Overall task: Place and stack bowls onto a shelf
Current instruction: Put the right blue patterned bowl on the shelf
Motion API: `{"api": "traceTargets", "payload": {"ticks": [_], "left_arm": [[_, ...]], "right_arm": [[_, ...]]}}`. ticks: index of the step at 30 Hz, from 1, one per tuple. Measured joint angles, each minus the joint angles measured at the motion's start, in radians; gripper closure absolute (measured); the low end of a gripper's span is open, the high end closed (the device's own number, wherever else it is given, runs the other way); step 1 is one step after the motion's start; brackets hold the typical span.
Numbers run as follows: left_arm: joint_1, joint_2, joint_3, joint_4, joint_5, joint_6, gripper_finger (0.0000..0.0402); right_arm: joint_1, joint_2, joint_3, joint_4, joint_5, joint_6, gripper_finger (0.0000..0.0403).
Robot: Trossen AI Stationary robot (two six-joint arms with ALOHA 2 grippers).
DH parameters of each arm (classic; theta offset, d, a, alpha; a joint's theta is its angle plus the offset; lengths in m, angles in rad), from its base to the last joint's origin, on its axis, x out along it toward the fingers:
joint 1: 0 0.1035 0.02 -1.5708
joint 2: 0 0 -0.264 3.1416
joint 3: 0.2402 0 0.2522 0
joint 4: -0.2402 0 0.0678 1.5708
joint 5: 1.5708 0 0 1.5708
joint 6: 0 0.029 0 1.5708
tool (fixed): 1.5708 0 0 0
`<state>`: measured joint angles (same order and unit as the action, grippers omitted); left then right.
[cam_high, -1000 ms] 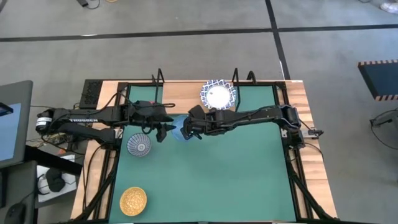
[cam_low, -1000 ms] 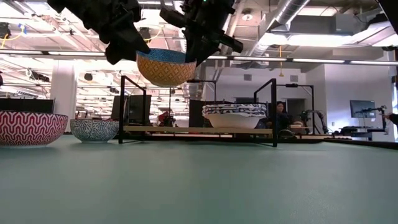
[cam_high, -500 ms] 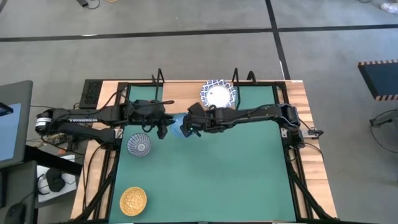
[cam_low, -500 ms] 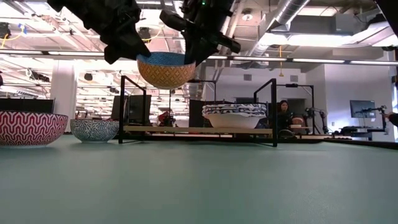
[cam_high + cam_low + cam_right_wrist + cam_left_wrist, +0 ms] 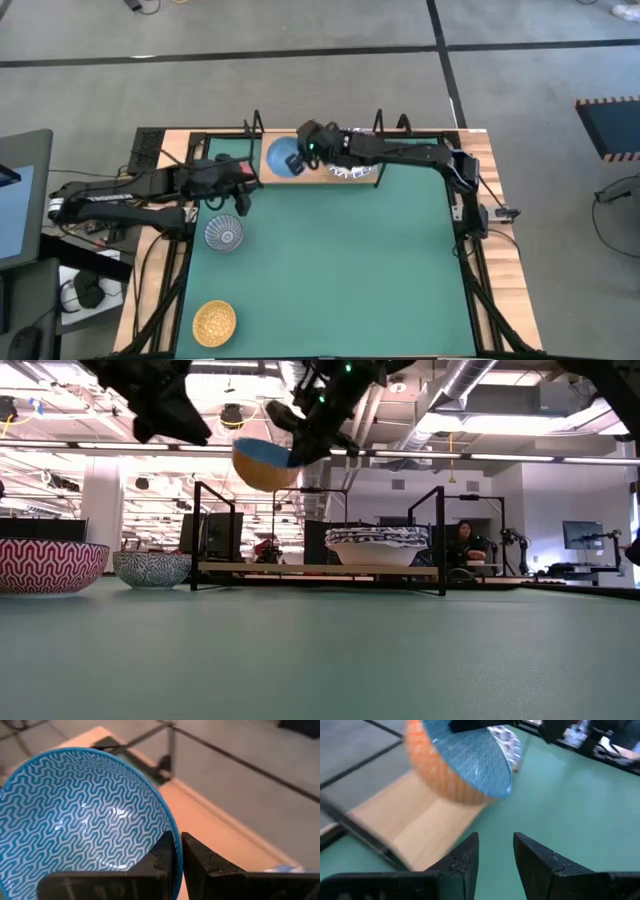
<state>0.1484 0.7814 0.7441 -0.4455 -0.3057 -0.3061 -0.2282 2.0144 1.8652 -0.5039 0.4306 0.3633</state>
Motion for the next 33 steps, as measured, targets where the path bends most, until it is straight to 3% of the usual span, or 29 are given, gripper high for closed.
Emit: {"api": "traceTargets", "payload": {"ticks": [3, 8, 20, 23, 26, 33], "left_arm": [[0.001, -0.041, 0.0, -0.051, -0.041, -0.023, 0.0292], [0.001, -0.049, 0.0, -0.086, -0.066, -0.052, 0.0292], [0.001, 0.034, 0.0, -0.051, -0.07, -0.082, 0.0292], [0.002, 0.059, 0.0, -0.025, -0.074, -0.084, 0.0292], [0.002, 0.082, 0.0, 0.014, -0.075, -0.105, 0.0292], [0.003, 0.109, 0.001, 0.045, -0.077, -0.204, 0.0292]], "right_arm": [[-0.044, 0.002, -0.002, 0.008, -0.001, -0.028, 0.0353], [-0.111, 0.002, -0.003, 0.092, -0.091, -0.028, 0.0353], [-0.196, 0.003, -0.004, 0.063, -0.17, -0.135, 0.0352], [-0.2, 0.046, 0.001, 0.107, -0.194, -0.168, 0.0352], [-0.221, 0.098, 0.005, 0.072, -0.286, -0.174, 0.0352], [-0.232, 0.221, 0.172, 0.018, -0.333, -0.201, 0.0352]]}}
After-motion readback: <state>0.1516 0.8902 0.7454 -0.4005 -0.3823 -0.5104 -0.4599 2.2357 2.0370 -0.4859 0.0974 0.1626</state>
